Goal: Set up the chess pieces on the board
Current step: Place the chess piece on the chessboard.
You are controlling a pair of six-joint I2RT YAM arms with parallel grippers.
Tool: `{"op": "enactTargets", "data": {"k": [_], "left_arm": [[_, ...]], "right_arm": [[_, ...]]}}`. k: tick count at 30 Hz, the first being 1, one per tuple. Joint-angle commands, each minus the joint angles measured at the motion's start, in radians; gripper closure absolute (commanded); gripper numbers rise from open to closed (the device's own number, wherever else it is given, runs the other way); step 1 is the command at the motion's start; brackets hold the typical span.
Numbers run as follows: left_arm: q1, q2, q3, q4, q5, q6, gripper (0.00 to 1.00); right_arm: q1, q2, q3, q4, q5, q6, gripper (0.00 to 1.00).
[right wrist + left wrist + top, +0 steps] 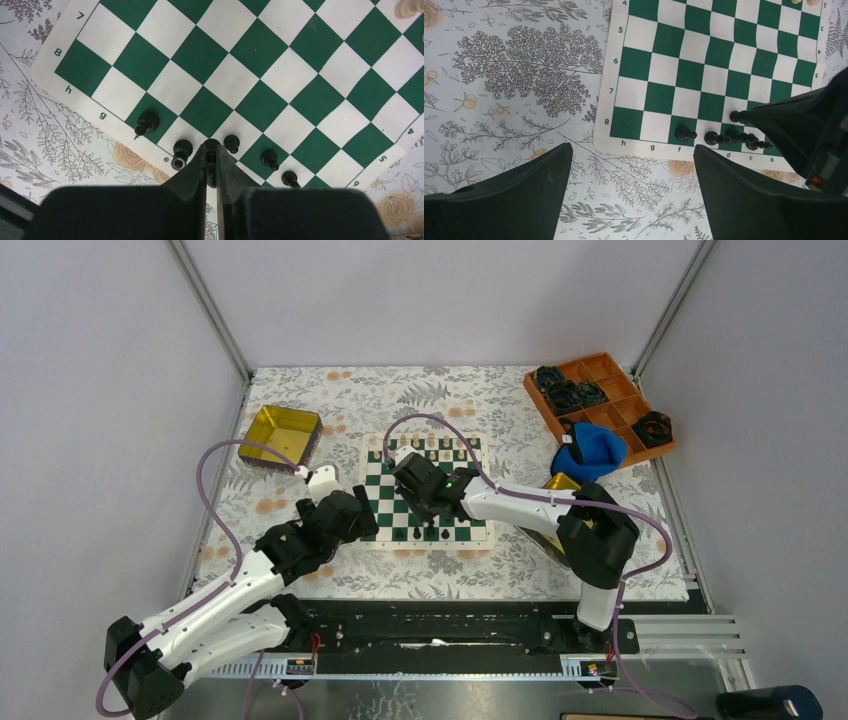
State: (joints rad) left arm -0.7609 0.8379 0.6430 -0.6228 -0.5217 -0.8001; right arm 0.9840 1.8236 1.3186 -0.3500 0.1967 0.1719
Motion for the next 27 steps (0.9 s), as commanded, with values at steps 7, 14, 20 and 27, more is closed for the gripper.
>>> {"op": "enactTargets", "data": {"k": [7, 14, 20, 27], "left_arm": [[0.008, -0.016, -0.009, 0.008, -0.035, -0.017, 0.01], [0.009, -0.014, -0.009, 0.008, -0.037, -0.018, 0.01], [0.011, -0.013, -0.007, 0.009, -0.037, -0.017, 0.01], [0.012, -0.014, -0.011, 0.013, -0.030, -0.014, 0.01]], "right_arm": [[0.009, 0.086, 0.074, 0.050, -0.016, -0.037, 1.00], [0.010, 0.151, 0.105, 0.056, -0.028, -0.050, 1.00], [0.010, 0.193, 0.136, 0.051, -0.022, -0.061, 1.00], [0.010, 0.218, 0.144, 0.046, -0.017, -0.064, 1.00]]}}
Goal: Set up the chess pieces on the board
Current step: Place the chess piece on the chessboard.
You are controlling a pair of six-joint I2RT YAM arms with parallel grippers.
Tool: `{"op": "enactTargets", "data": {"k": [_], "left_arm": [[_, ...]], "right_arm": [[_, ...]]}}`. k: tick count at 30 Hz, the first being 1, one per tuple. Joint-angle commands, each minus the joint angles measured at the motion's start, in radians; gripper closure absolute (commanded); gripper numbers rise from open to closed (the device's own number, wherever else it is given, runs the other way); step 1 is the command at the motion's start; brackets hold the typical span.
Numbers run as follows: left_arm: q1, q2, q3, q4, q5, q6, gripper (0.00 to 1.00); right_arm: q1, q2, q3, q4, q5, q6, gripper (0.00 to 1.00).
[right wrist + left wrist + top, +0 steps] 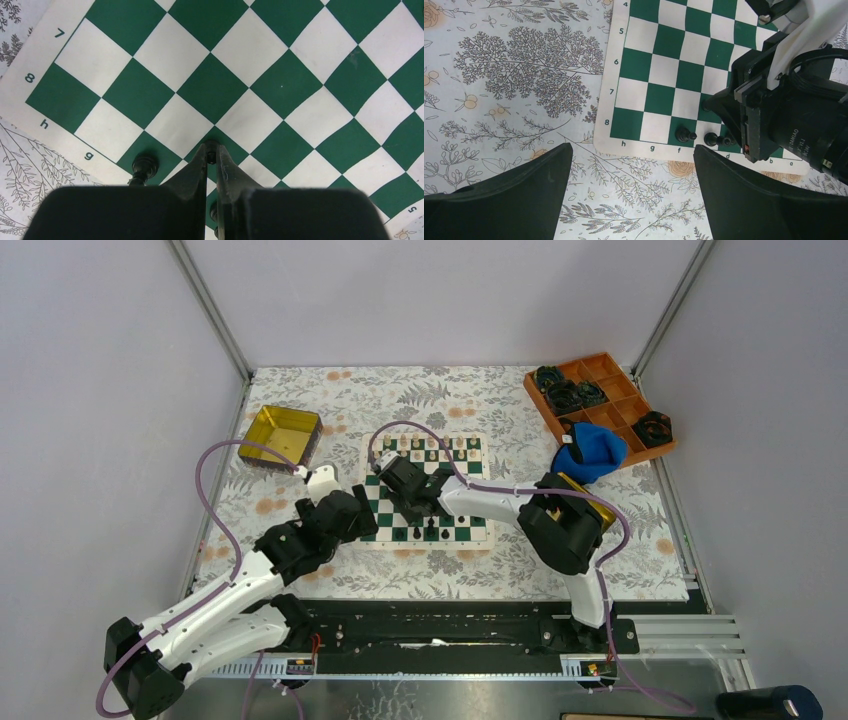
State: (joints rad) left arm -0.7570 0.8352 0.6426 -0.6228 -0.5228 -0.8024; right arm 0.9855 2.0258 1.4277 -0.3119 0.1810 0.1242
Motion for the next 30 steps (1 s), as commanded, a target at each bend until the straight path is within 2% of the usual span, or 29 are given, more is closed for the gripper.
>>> {"op": "enactTargets", "data": {"k": [1, 4, 5, 7, 10, 30], "left_arm": [[0.007, -0.010, -0.010, 0.014, -0.027, -0.011, 0.01], [0.007, -0.004, -0.008, 0.014, -0.025, -0.009, 0.01], [0.007, -0.003, -0.007, 0.015, -0.024, -0.009, 0.01], [0.007, -0.001, -0.007, 0.016, -0.022, -0.009, 0.01], [0.007, -0.001, -0.007, 0.017, -0.021, -0.008, 0.01], [0.007, 0.013, -0.006, 0.014, -0.021, -0.008, 0.01]], "right_arm": [[0.008, 0.017, 0.033, 0.006, 0.000, -0.016, 0.98], [0.008, 0.015, 0.022, 0.008, 0.005, -0.020, 0.86], [0.008, 0.013, 0.018, 0.009, 0.007, -0.020, 0.85], [0.008, 0.009, 0.010, 0.010, 0.010, -0.020, 0.88], [0.008, 0.008, 0.007, 0.003, 0.017, -0.021, 1.00], [0.008, -0.051, -0.050, 0.016, 0.048, -0.025, 1.00]]}}
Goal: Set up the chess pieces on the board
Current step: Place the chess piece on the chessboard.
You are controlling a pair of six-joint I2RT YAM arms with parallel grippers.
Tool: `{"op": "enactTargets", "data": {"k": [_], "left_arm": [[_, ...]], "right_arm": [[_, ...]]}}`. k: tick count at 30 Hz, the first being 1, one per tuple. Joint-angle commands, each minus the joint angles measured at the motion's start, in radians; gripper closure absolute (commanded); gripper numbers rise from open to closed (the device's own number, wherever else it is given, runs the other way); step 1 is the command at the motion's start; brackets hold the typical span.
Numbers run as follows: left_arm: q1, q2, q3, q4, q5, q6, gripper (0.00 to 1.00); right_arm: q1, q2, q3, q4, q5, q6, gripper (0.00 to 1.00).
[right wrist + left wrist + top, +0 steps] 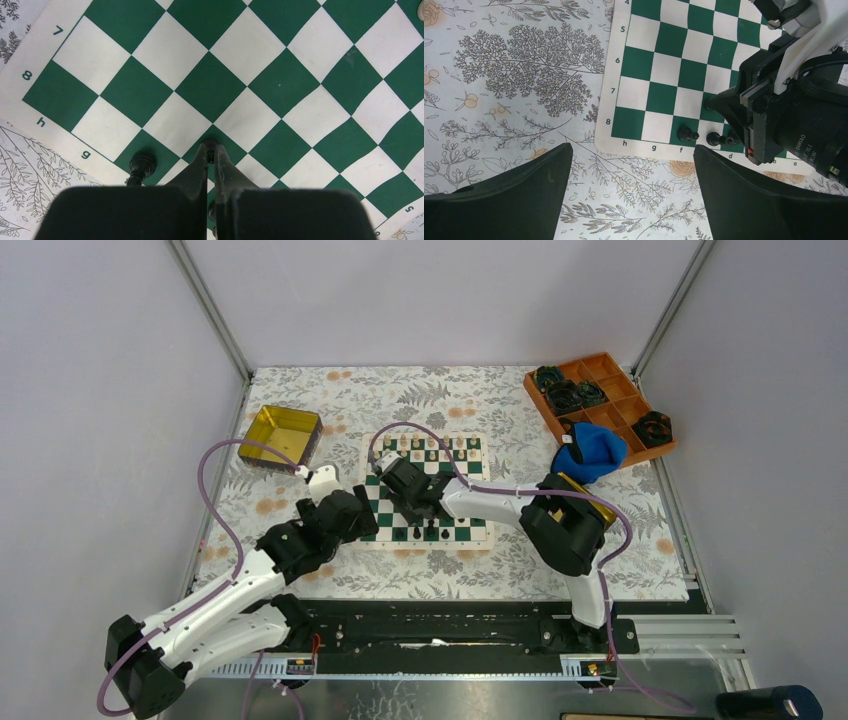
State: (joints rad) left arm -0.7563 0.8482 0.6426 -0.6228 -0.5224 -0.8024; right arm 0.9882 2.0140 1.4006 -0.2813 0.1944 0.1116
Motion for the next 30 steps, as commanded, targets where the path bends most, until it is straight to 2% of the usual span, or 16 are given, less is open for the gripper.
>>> {"op": "enactTargets", "data": {"k": [1, 30], "left_arm": [[0.006, 0.001, -0.006, 0.014, -0.022, -0.008, 0.01], [0.007, 0.002, -0.005, 0.014, -0.020, -0.008, 0.01]], "right_arm": [[0.006, -0.041, -0.025, -0.014, 0.036, -0.013, 1.00], [0.006, -0.064, -0.052, -0.014, 0.052, -0.015, 1.00]]}}
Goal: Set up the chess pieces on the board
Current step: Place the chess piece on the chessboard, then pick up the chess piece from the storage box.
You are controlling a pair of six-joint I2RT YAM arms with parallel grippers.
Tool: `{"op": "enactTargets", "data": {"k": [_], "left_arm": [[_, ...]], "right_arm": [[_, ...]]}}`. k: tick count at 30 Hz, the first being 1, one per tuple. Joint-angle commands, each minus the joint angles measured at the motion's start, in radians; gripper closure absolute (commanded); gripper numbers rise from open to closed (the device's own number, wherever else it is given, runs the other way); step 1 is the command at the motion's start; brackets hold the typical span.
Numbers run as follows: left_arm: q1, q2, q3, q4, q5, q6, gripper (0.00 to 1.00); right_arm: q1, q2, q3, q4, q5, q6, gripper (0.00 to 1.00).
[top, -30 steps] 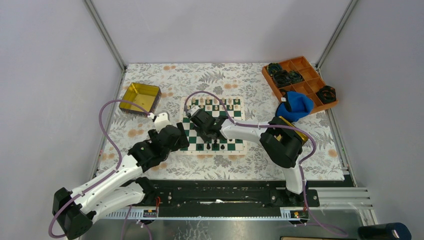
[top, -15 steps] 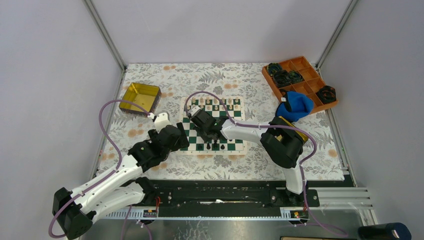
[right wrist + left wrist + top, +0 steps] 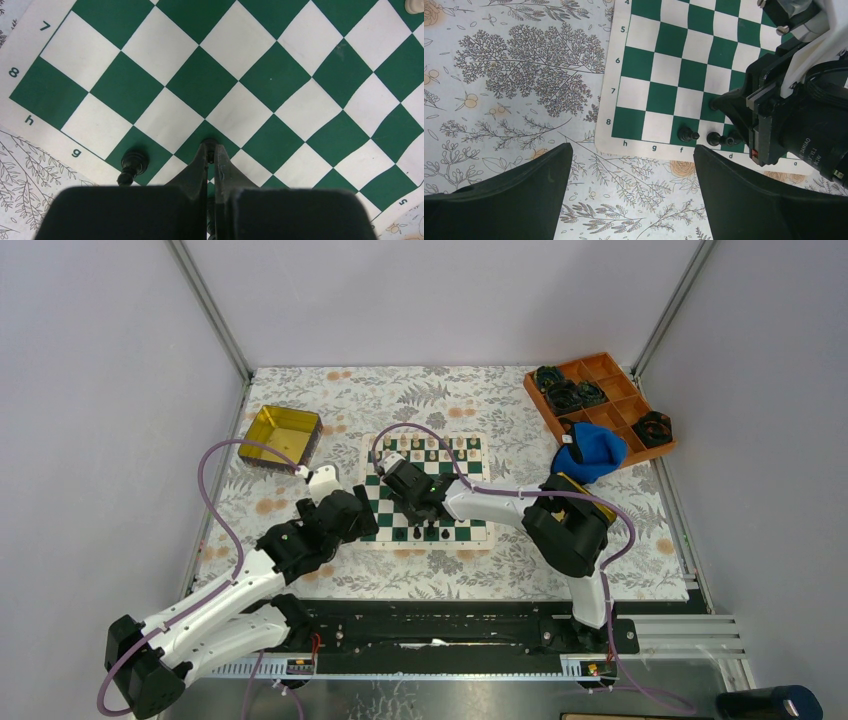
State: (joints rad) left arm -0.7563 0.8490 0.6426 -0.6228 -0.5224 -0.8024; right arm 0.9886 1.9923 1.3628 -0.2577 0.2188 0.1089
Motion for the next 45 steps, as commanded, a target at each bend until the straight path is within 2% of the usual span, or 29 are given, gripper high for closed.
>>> {"op": "enactTargets", "data": {"k": [1, 7, 14, 20, 28, 40, 45], "left_arm": [[0.007, 0.001, -0.005, 0.015, -0.019, -0.008, 0.01], [0.007, 0.002, -0.005, 0.015, -0.018, -0.008, 0.01], [0.006, 0.003, -0.004, 0.015, -0.018, -0.008, 0.01], [0.007, 0.007, -0.003, 0.015, -0.018, -0.006, 0.01], [0.008, 0.008, -0.004, 0.014, -0.020, -0.008, 0.01], [0.010, 0.008, -0.004, 0.015, -0.022, -0.008, 0.01], [0.010, 0.005, -0.003, 0.011, -0.022, -0.009, 0.01]], "right_arm": [[0.005, -0.041, -0.014, -0.038, 0.025, -0.012, 1.00], [0.005, -0.033, -0.015, -0.039, 0.018, -0.012, 0.99], [0.005, -0.028, -0.016, -0.038, 0.015, -0.014, 0.73], [0.005, -0.040, -0.005, -0.041, 0.012, -0.021, 0.61], [0.005, -0.074, 0.016, -0.060, 0.008, -0.027, 0.59], [0.005, -0.207, 0.025, -0.085, 0.006, -0.017, 0.59], [0.005, -0.295, -0.016, -0.083, 0.068, -0.008, 0.59]]}}
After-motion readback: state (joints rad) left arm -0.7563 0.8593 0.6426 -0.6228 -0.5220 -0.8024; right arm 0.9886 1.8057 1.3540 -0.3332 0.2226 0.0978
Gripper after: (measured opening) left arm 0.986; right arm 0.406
